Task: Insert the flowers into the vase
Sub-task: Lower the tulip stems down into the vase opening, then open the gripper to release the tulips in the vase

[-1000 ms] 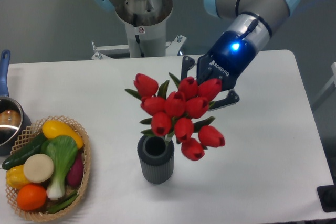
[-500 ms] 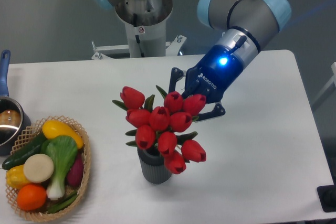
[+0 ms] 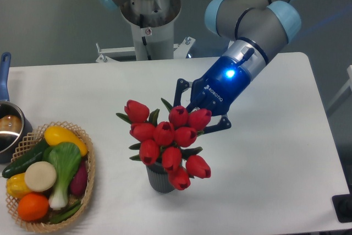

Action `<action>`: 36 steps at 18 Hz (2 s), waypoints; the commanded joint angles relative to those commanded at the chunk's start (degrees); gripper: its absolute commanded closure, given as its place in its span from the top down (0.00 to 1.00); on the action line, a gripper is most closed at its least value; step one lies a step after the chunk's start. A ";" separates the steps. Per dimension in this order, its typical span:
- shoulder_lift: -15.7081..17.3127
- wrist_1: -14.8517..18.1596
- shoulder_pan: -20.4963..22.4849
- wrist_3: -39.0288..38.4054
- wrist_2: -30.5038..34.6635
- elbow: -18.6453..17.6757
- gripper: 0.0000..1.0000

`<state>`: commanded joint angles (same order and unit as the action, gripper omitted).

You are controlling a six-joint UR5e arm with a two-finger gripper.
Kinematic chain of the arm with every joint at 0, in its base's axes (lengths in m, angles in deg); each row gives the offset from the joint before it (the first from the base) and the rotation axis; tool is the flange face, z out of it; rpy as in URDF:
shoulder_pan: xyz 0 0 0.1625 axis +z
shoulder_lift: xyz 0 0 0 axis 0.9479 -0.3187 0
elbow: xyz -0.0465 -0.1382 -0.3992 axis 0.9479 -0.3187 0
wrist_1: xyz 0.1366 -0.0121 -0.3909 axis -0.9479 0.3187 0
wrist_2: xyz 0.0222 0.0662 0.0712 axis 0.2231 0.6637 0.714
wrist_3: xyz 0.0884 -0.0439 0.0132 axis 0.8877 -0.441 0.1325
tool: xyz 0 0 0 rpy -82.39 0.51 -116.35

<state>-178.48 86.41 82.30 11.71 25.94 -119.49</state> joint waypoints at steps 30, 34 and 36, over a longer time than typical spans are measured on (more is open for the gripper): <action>-2.37 -0.26 0.44 11.44 1.31 -10.29 0.30; -2.29 -0.18 1.05 11.44 1.32 -10.99 0.68; -2.11 -0.18 1.76 11.27 1.41 -11.78 0.96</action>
<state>-180.59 86.23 84.06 22.98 27.34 -131.27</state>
